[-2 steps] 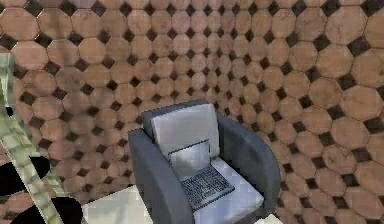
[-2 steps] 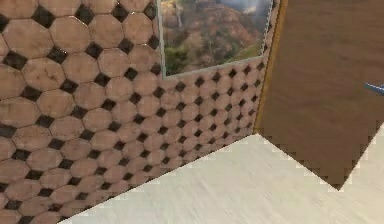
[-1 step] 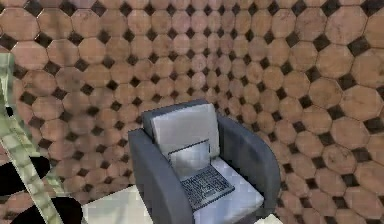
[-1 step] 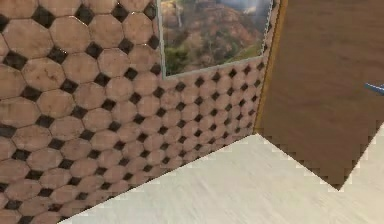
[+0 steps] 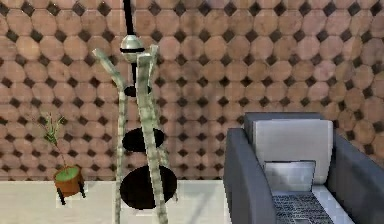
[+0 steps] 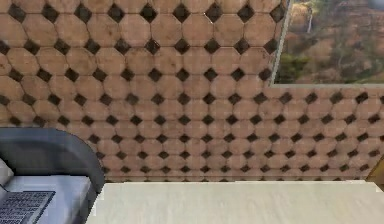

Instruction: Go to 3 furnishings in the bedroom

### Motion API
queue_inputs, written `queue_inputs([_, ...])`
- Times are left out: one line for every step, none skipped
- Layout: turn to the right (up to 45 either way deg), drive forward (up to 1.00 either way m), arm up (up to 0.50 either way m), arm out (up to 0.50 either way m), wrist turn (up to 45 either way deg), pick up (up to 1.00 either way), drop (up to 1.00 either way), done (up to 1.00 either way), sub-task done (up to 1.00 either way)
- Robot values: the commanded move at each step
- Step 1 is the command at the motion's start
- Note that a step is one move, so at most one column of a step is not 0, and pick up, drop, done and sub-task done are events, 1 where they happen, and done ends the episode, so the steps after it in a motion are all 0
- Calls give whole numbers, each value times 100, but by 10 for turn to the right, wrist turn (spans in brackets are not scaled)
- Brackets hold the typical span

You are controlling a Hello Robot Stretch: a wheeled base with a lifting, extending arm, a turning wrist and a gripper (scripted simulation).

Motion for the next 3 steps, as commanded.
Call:
queue_inputs([0,10,0,0,0,0,0,0,0])
queue_inputs([-150,0,0,0,0,0,0,0,0])
queue_inputs([0,0,0,0,0,0,0,0,100])
